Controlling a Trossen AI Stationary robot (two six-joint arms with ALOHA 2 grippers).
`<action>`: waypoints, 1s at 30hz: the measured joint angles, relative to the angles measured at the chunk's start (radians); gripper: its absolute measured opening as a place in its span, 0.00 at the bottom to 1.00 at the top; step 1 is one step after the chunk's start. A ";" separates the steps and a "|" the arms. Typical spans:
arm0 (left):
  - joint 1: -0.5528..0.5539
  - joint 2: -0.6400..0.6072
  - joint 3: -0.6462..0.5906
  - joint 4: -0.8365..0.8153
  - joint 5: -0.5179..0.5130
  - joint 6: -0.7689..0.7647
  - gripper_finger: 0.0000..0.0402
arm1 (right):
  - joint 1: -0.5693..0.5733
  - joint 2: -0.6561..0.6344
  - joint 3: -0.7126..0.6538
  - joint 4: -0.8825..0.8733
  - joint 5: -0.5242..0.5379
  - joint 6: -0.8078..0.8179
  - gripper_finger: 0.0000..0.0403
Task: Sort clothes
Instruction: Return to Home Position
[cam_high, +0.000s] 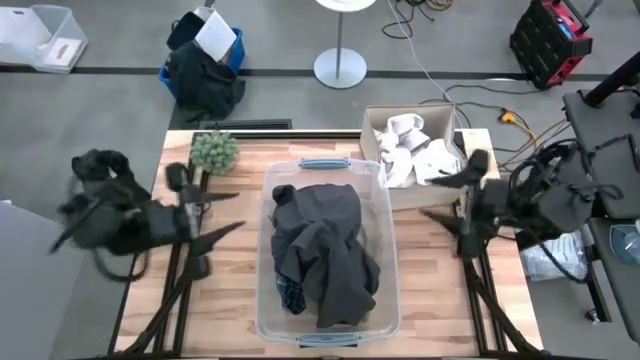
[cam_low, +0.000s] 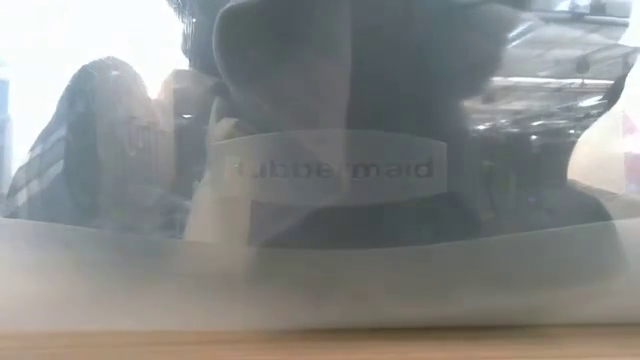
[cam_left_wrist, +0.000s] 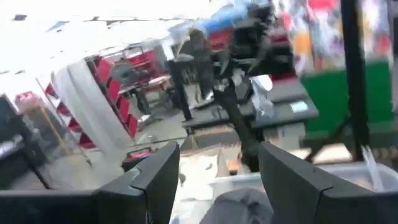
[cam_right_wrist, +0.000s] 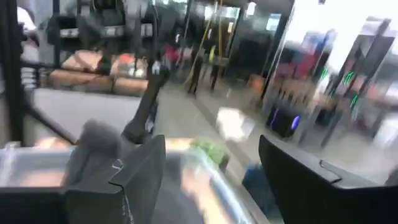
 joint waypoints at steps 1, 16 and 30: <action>0.006 -0.047 -0.111 0.125 0.020 0.012 0.49 | 0.009 -0.031 -0.083 0.119 0.075 -0.074 0.64; 0.973 -0.623 -0.796 0.603 1.546 -0.427 0.49 | -0.359 -0.274 -0.414 0.666 -0.512 -0.499 0.59; 1.067 -1.091 -1.298 0.734 1.452 -0.575 0.49 | -0.685 -0.634 -1.038 1.098 -0.818 -0.210 0.66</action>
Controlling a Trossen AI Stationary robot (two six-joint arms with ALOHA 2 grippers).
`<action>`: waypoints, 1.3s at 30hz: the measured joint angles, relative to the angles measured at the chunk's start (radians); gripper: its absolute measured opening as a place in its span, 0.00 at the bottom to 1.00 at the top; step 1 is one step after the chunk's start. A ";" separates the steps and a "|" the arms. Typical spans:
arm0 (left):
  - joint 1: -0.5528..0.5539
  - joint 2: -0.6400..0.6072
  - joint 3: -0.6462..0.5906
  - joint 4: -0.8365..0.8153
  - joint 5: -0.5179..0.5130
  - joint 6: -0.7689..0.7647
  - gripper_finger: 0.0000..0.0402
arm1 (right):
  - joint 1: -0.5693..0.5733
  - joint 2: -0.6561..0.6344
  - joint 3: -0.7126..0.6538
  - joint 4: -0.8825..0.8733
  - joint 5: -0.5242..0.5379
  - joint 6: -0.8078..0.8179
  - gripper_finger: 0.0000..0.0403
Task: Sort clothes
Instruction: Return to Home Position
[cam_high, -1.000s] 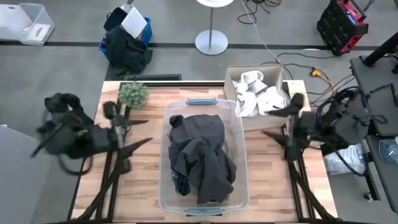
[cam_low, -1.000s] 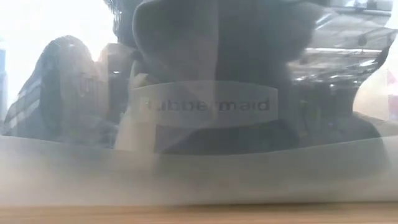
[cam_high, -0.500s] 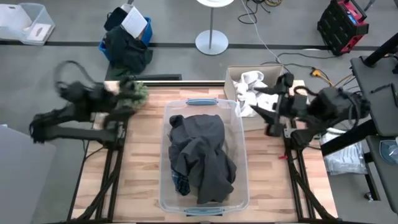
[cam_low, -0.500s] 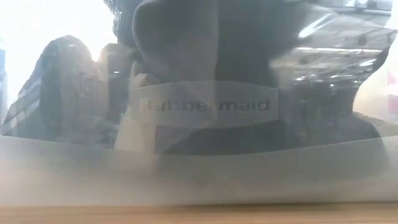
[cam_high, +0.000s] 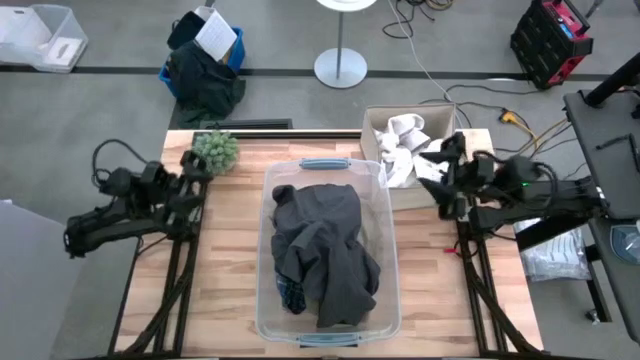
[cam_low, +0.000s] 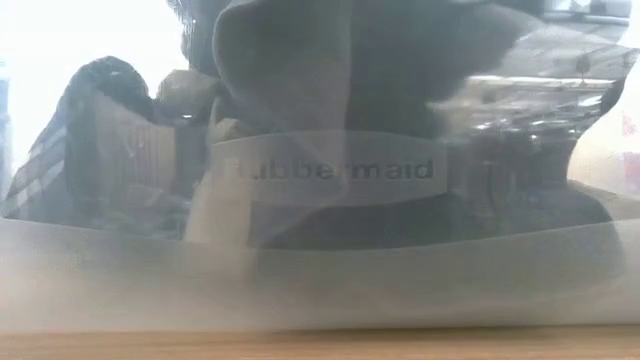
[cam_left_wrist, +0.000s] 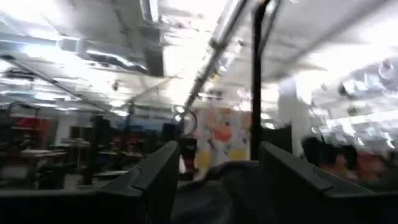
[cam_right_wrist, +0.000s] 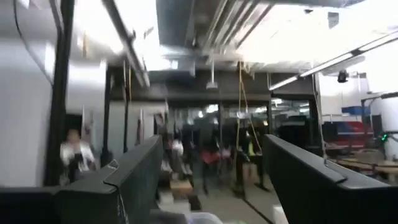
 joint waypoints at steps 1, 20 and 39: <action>0.001 -0.043 -0.021 -0.024 -0.019 -0.019 0.49 | -0.004 -0.028 -0.028 0.013 -0.001 0.019 0.66; 0.001 -0.150 -0.373 -0.214 0.181 0.263 0.49 | 0.000 -0.510 -0.633 0.046 -0.143 0.055 0.70; 0.003 -0.035 -0.350 -0.244 0.149 0.386 0.49 | -0.005 -0.387 -0.633 -0.061 -0.343 -0.737 0.63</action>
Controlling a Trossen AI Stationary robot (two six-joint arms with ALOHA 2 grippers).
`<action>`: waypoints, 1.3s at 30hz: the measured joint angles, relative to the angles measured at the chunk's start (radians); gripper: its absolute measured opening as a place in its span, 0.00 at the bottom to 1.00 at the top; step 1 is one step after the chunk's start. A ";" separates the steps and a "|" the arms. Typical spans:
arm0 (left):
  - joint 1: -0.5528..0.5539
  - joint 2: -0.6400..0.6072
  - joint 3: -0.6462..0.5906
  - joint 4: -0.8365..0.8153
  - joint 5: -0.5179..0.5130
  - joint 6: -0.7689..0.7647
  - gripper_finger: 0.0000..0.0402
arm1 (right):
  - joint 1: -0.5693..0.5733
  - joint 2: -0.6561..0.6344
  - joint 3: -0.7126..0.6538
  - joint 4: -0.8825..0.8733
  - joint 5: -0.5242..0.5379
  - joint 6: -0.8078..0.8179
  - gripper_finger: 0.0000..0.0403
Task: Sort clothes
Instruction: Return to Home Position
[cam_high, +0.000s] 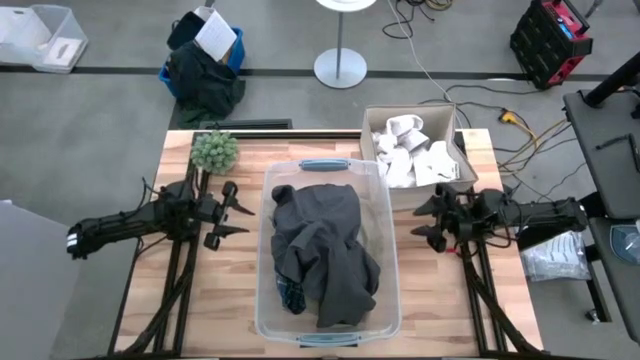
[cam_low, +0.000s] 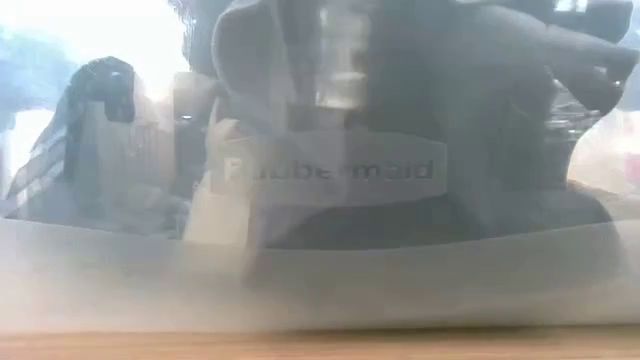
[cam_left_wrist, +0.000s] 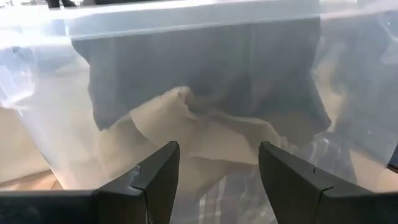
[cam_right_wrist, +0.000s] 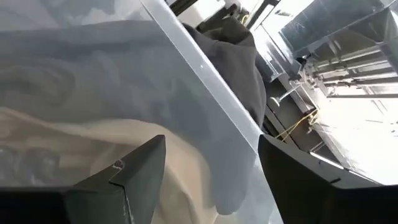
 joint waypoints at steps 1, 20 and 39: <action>0.000 0.002 0.000 -0.005 0.000 0.000 0.49 | 0.000 0.004 0.000 -0.003 -0.001 -0.014 0.62; 0.000 0.041 0.000 -0.002 0.000 0.000 0.49 | 0.000 0.015 0.001 0.007 -0.105 1.365 0.64; 0.000 0.056 0.000 -0.001 0.000 0.000 0.49 | 0.000 0.015 0.002 0.008 -0.106 1.461 0.70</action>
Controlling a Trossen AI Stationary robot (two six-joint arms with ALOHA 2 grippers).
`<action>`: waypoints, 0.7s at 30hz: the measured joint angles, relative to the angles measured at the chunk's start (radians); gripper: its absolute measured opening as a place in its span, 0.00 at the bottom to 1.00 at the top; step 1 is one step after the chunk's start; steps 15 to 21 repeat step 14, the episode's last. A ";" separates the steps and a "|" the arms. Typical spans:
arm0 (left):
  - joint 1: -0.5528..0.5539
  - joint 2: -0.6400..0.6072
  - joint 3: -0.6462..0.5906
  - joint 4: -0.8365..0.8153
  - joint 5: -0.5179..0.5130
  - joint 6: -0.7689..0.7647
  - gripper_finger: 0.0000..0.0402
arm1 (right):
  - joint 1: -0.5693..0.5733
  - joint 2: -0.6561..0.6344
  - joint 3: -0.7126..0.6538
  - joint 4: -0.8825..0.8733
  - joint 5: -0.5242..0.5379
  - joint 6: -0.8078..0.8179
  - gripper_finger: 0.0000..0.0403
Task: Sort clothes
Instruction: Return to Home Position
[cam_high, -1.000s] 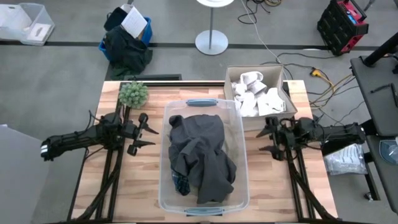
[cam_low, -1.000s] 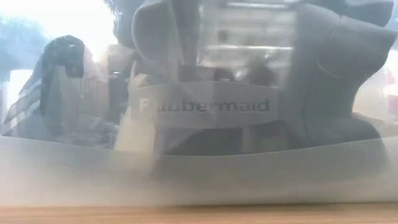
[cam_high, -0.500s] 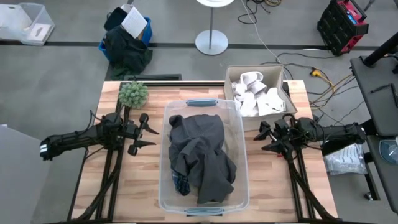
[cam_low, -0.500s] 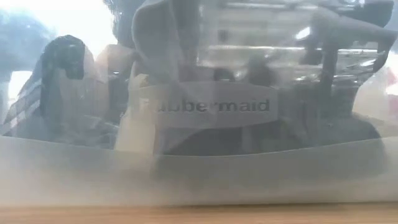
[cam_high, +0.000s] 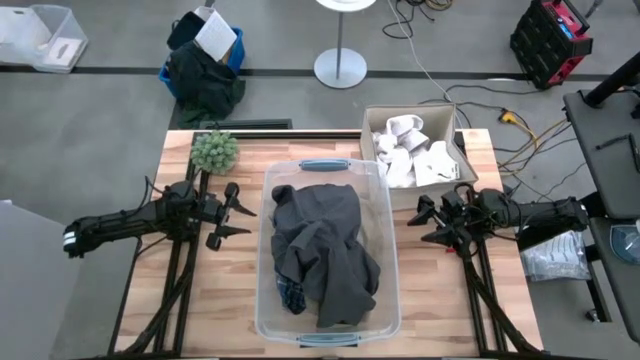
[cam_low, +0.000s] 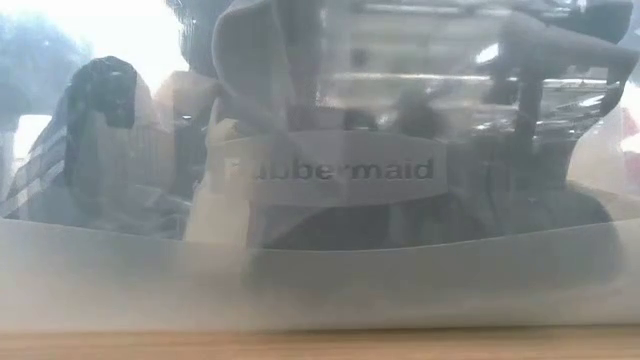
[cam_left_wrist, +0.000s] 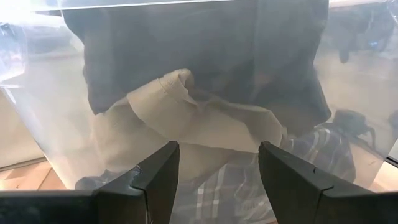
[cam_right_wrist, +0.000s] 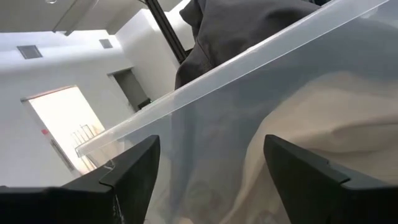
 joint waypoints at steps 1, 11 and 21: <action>0.000 0.000 0.000 0.000 0.000 0.000 0.49 | 0.000 0.000 0.000 0.000 0.000 0.000 0.70; 0.000 0.000 0.000 0.000 0.000 0.000 0.49 | 0.000 0.000 0.000 0.000 0.000 0.000 0.65; 0.000 0.000 0.000 0.000 0.000 0.000 0.49 | 0.000 0.000 0.000 0.000 0.000 0.000 0.64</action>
